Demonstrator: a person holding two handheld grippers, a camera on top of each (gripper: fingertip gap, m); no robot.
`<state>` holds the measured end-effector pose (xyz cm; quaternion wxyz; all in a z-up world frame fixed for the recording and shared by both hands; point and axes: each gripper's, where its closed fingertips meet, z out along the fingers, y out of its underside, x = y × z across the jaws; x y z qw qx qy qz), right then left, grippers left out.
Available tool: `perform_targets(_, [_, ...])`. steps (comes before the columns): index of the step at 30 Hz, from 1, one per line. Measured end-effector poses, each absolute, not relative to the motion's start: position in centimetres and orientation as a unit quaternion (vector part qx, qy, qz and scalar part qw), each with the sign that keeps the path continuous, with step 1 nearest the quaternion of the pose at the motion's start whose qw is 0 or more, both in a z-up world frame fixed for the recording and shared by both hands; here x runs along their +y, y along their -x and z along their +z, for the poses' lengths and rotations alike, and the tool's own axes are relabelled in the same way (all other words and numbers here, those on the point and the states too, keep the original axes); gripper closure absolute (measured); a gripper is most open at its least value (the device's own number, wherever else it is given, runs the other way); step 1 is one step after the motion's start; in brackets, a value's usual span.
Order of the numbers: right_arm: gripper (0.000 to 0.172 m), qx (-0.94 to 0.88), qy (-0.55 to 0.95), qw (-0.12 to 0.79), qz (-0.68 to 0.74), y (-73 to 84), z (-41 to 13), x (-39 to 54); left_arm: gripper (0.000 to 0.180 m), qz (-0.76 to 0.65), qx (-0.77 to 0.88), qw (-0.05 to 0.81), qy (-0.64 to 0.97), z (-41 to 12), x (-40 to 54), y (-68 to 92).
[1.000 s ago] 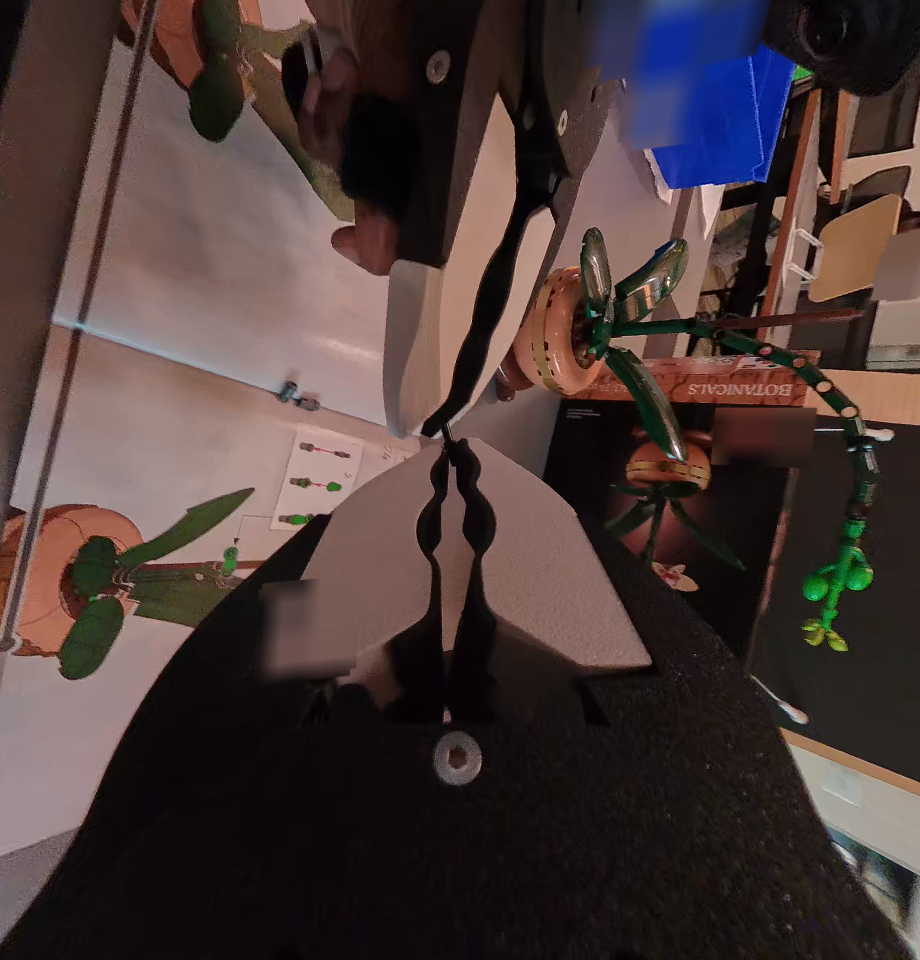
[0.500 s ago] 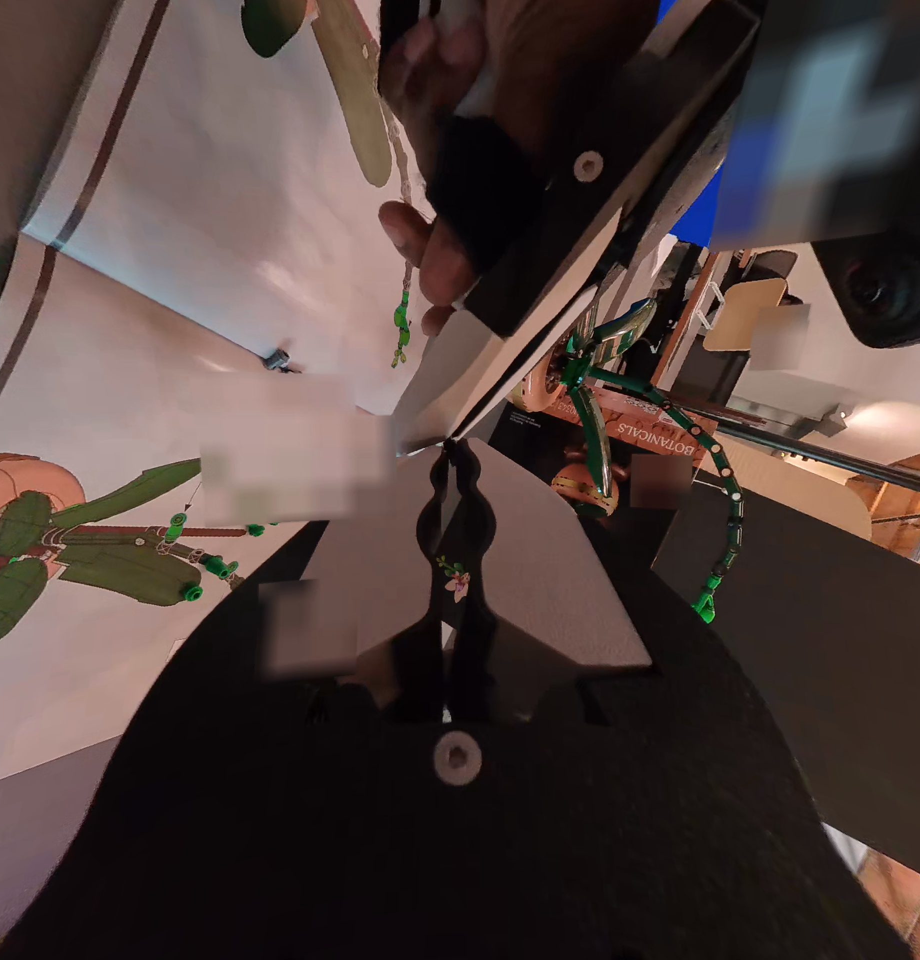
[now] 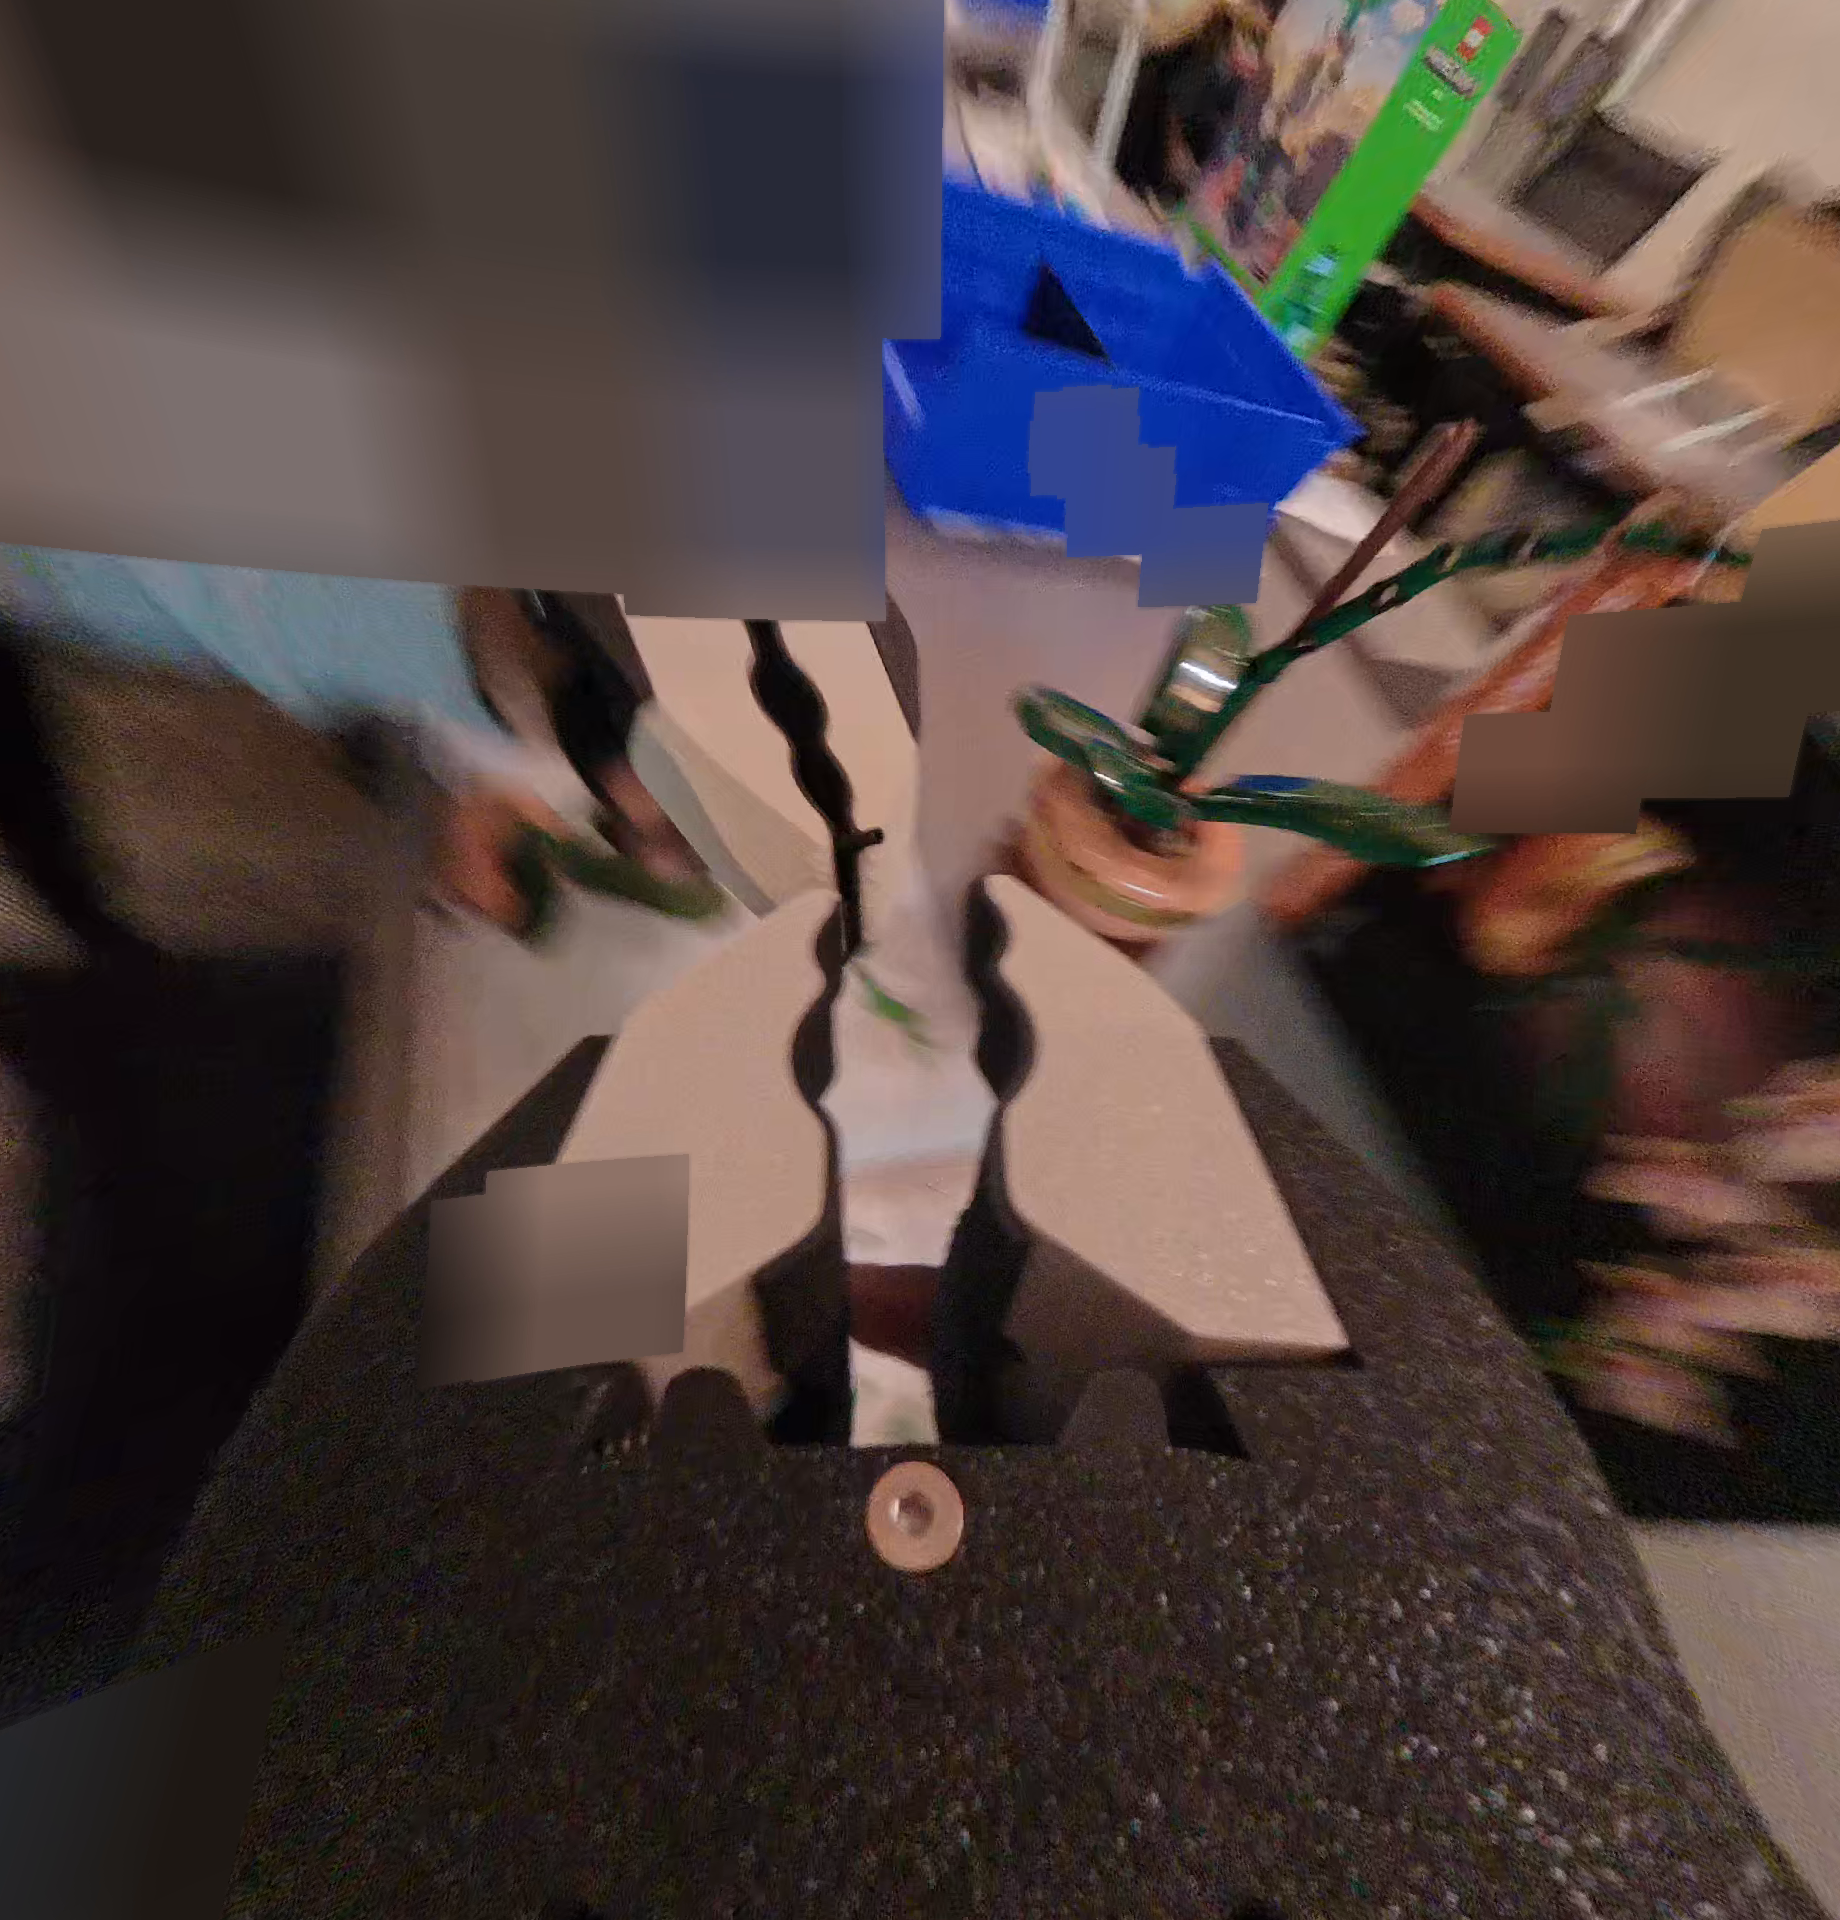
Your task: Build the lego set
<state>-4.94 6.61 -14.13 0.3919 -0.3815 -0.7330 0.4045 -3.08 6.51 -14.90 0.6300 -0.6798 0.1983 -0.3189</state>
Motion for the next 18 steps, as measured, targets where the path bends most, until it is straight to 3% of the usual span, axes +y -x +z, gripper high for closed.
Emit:
perform_targets(1, [0.131, -0.687, 0.404, 0.324, 0.510, 4.7, -13.3, 5.9, 0.180, -0.318, 0.193, 0.645, 0.667, -14.4, 6.5, 3.3])
perform_targets(4, [0.142, -0.551, 0.418, 0.218, 0.689, 4.4, -10.7, 5.8, 0.180, -0.316, 0.193, 0.672, 0.641, -13.4, 6.3, 3.7])
perform_targets(6, [0.152, -0.547, 0.424, 0.218, 0.688, 4.7, -11.1, 5.8, 0.180, -0.311, 0.199, 0.675, 0.639, -13.4, 6.2, 3.6])
perform_targets(10, [0.151, -0.602, 0.426, 0.228, 0.636, 5.1, -12.9, 4.6, 0.180, -0.308, 0.210, 0.669, 0.643, -13.8, 6.2, 3.1])
perform_targets(14, [0.167, -0.588, 0.425, 0.219, 0.653, 5.0, -12.7, 4.6, 0.180, -0.303, 0.222, 0.667, 0.644, -13.9, 6.1, 2.7])
perform_targets(18, [0.169, -0.604, 0.420, 0.227, 0.638, 5.0, -13.2, 4.6, 0.179, -0.288, 0.234, 0.658, 0.656, -14.5, 6.2, 2.6])
